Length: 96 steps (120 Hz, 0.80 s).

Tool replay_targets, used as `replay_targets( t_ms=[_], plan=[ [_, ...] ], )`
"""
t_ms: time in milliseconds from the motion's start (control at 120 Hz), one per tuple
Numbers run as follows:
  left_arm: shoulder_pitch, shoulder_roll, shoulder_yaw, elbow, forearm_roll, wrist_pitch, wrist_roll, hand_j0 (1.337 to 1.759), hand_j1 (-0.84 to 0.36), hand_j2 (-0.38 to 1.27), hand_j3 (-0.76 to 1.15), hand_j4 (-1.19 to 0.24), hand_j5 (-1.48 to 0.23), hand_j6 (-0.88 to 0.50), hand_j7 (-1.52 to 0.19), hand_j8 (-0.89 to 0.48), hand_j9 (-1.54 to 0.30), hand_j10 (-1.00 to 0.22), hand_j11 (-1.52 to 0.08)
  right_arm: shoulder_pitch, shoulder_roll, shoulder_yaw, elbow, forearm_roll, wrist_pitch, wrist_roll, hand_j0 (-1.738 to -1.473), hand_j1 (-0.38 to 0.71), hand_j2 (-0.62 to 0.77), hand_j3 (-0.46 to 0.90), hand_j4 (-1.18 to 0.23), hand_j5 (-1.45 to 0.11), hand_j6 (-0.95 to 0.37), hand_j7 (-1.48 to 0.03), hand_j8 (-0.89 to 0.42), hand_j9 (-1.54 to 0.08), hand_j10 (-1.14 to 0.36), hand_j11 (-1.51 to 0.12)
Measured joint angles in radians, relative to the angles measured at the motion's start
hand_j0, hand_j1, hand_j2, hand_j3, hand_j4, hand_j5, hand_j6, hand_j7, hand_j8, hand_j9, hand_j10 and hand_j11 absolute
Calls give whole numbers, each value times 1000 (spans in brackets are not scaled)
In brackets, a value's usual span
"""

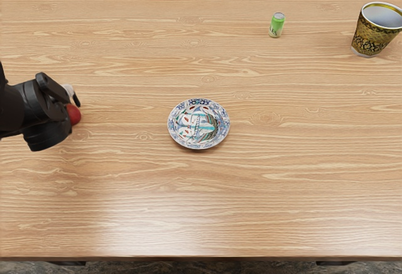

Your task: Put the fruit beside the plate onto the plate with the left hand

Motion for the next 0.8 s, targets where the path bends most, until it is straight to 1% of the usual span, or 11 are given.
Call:
replay_targets(
  t_ms=[33, 58, 92, 125, 200, 267, 350, 450, 517, 633, 800],
  plan=[
    [-5, 0, 0, 0, -9, -37, 0, 1658, -288, 110, 0, -547, -675, -421, -670, -463, -693, -536, -693, 0, 0, 0, 0, 0, 0, 0, -1658, -331, -3, 0, -15, -20, -15, -20, -15, -20, -15, -20],
    [-7, 0, 0, 1, -14, -58, 0, 1657, -315, 120, 0, -597, -710, -265, -842, -475, -746, -574, -746, 0, 0, 0, 0, 0, 0, 0, -1658, -331, -3, 0, -15, -20, -15, -20, -15, -20, -15, -20],
    [-7, 0, 1, 1, -19, -79, -1, 1669, -364, 79, 97, -659, -741, -100, -1046, -352, -874, -620, -802, 0, 0, 0, 0, 0, 0, 0, -1658, -331, -3, 0, -15, -20, -15, -20, -15, -20, -15, -20],
    [-7, 0, 2, 2, -22, -93, -2, 1677, -406, 26, 243, -628, -753, 0, -1164, -232, -1037, -661, -848, 0, 0, 0, 0, 0, 0, 0, -1658, -331, -3, 0, -15, -20, -15, -20, -15, -20, -15, -20],
    [-19, 0, 3, 0, -34, -120, 4, 1658, -451, 91, 149, -551, -836, 38, -1146, -186, -1038, -659, -935, 0, 0, 0, 0, 0, 0, 0, -1658, -331, -3, 0, -15, -20, -15, -20, -15, -20, -15, -20],
    [-62, 56, -16, -2, -35, -157, 2, 1655, -450, 152, 107, -562, -922, -128, -1125, -236, -1041, -661, -999, 0, 0, 0, 0, 0, 0, 0, -1658, -331, -3, 0, -15, -20, -15, -20, -15, -20, -15, -20],
    [-82, 160, -89, -1, -27, -222, 3, 1650, -438, 198, 71, -580, -972, -192, -1135, -263, -1091, -684, -1061, 0, 0, 0, 0, 0, 0, 0, -1658, -331, -3, 0, -15, -20, -15, -20, -15, -20, -15, -20],
    [-82, 325, -287, 0, 3, -316, 37, 1646, -422, 248, 44, -614, -1025, -205, -1130, -293, -1124, -730, -1106, 0, 0, 0, 0, 0, 0, 0, -1658, -331, -3, 0, -15, -20, -15, -20, -15, -20, -15, -20],
    [-172, 416, -419, 1, 31, -465, 55, 1643, -423, 231, 31, -612, -1051, -207, -1128, -303, -1139, -739, -1132, 0, 0, 0, 0, 0, 0, 0, -1658, -331, -3, 0, -15, -20, -15, -20, -15, -20, -15, -20],
    [-179, 393, -656, 2, 73, -637, 102, 1638, -442, 236, 18, -600, -1082, -179, -1136, -250, -1169, -735, -1171, 0, 0, 0, 0, 0, 0, 0, -1658, -331, -3, 0, -15, -20, -15, -20, -15, -20, -15, -20],
    [-54, 251, -857, 117, 136, -700, 135, 1638, -404, 217, 8, -607, -1056, -229, -1115, -262, -1155, -823, -1179, 0, 0, 0, 0, 0, 0, 0, -1658, -331, -3, 0, -15, -20, -15, -20, -15, -20, -15, -20]
  ],
)
